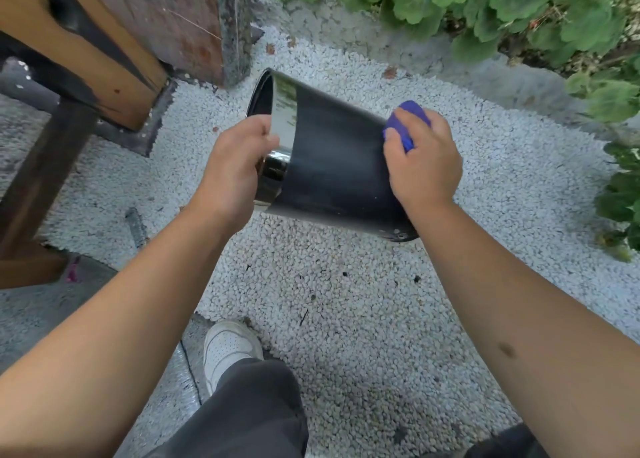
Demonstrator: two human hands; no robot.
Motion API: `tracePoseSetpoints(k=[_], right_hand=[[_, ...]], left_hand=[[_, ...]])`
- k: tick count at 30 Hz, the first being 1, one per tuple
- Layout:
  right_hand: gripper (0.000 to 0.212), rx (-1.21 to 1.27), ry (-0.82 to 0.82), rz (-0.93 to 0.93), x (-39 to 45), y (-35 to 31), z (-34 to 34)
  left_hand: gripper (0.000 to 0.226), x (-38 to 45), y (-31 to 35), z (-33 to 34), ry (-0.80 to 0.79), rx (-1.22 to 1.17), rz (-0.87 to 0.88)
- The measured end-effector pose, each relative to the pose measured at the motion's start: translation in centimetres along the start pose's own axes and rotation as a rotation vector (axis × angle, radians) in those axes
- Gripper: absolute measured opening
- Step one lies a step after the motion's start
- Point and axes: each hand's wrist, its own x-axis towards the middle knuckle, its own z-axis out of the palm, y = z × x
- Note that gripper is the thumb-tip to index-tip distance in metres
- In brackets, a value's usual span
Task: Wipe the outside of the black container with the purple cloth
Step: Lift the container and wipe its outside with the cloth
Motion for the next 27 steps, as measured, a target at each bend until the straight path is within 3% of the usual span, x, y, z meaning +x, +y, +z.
tracePoseSetpoints(k=[3, 6, 11, 14, 17, 20, 24, 27], right_hand=[[0.040, 0.018, 0.007, 0.043, -0.2, 1.0, -0.1], [0.041, -0.003, -0.028, 0.048, -0.3, 1.5, 0.0], [0.039, -0.005, -0.051, 0.046, 0.3, 0.7, -0.5], [0.040, 0.130, 0.045, 0.033, 0.3, -2.3, -1.4], [0.043, 0.210, 0.100, -0.221, -1.7, -8.1, -1.3], [0.042, 0.153, 0.136, -0.492, -4.6, -11.5, -0.2], [0.036, 0.146, 0.124, -0.468, -4.9, -11.9, 0.9], [0.032, 0.106, 0.139, -0.449, -4.0, -10.2, 1.0]], left_hand=[[0.039, -1.8, -0.8, -0.2, -0.148, -0.016, 0.085], [0.037, -3.4, -2.0, -0.7, -0.207, 0.125, 0.103], [0.032, -3.2, -0.9, -0.2, -0.095, 0.166, 0.054], [0.030, -2.3, 0.8, 0.4, -0.030, 0.111, 0.050], [0.035, -1.6, 2.2, 1.5, 0.086, 0.071, 0.080], [0.042, -1.3, 2.4, 2.2, 0.177, -0.084, -0.014], [0.040, -1.1, 1.9, 1.9, 0.195, -0.120, -0.023], [0.059, -1.1, 1.4, 1.7, 0.250, -0.096, 0.026]])
